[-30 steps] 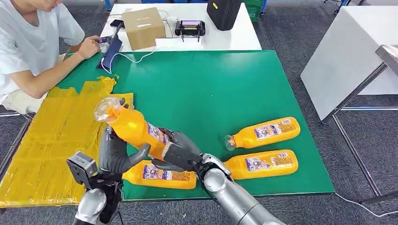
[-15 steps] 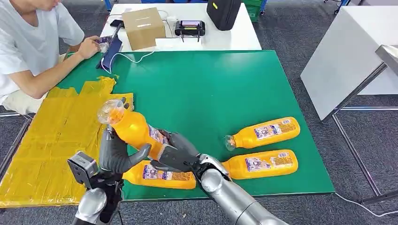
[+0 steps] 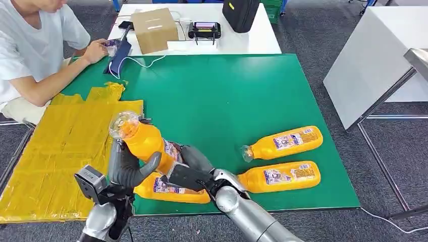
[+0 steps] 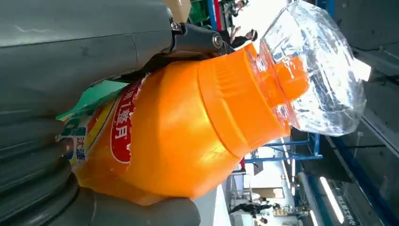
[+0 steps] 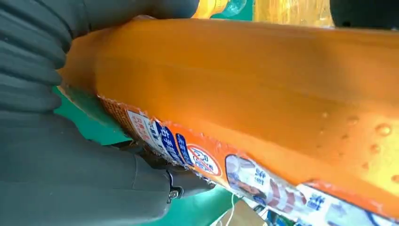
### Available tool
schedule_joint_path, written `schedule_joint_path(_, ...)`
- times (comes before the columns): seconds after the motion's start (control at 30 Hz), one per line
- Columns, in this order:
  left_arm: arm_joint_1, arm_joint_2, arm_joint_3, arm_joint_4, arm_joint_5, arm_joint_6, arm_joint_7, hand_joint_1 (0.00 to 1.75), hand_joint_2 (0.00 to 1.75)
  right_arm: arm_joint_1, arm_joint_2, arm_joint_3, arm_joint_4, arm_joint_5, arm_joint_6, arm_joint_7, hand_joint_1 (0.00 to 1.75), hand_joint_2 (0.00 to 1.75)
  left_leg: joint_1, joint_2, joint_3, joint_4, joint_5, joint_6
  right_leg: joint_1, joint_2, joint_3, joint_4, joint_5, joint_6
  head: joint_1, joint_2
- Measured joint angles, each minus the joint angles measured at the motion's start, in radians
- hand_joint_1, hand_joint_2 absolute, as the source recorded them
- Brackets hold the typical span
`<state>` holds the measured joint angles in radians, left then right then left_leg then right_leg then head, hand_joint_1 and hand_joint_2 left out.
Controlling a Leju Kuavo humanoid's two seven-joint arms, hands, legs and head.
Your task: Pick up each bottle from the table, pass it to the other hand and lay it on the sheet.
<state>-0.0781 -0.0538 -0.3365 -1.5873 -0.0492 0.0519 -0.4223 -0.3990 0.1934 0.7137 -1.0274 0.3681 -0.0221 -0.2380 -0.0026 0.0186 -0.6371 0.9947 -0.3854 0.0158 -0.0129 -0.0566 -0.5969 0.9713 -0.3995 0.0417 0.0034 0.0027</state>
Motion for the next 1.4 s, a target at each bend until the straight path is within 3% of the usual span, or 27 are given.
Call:
schedule_joint_path(0.57,-0.012,-0.008,0.01,-0.007,0.02,-0.025,-0.011,1.75,1.75,0.057,-0.037,0.009,-0.159,0.043,-0.046,0.004,1.75,1.75,0.0,-0.001,0.0,0.0,0.0,0.0,0.0,0.0,0.001,0.0,0.0,0.0,0.0,0.0)
schedule_joint_path(0.6,-0.012,-0.008,0.01,-0.008,0.02,-0.025,-0.011,1.75,1.75,0.057,-0.039,0.009,-0.161,0.043,-0.047,0.004,1.06,1.75,0.0,-0.001,0.0,0.0,0.0,0.0,0.0,0.0,0.001,0.0,0.0,0.0,0.0,0.0)
schedule_joint_path(0.63,-0.012,-0.009,0.01,-0.009,0.019,-0.025,-0.011,1.75,1.75,0.058,-0.04,0.009,-0.164,0.045,-0.05,0.003,0.0,1.75,0.0,-0.001,0.0,0.0,0.0,0.0,0.0,0.0,0.001,0.0,0.0,0.0,0.0,0.0)
schedule_joint_path(0.77,-0.005,-0.007,0.018,-0.031,-0.053,0.049,-0.021,1.75,1.75,0.094,-0.061,0.007,-0.244,0.096,-0.119,-0.017,0.0,1.75,0.0,-0.001,0.0,0.0,0.0,0.0,0.0,0.0,0.0,0.0,0.0,0.0,0.0,0.0)
schedule_joint_path(1.0,-0.002,0.048,0.141,-0.104,-0.485,0.314,0.035,1.75,1.75,0.246,-0.161,-0.088,-0.586,0.195,-0.254,-0.079,0.0,1.75,0.0,-0.003,-0.001,0.0,0.0,0.0,0.0,-0.001,-0.001,0.0,-0.001,0.0,0.0,0.0)
schedule_joint_path(1.17,-0.02,0.07,0.178,-0.12,-0.604,0.354,0.075,1.75,1.75,0.31,-0.193,-0.137,-0.692,0.21,-0.262,-0.092,0.0,1.75,0.0,0.0,-0.001,0.0,-0.001,-0.001,0.0,0.001,-0.002,0.0,0.0,0.0,0.0,0.0)
schedule_joint_path(1.4,-0.131,0.169,0.175,-0.059,-1.101,0.297,0.292,1.75,1.75,0.357,-0.212,-0.179,-0.753,0.218,-0.231,-0.118,0.0,1.75,0.0,0.002,0.0,0.0,0.0,-0.001,0.001,0.002,-0.003,0.0,0.002,-0.002,0.0,0.0)
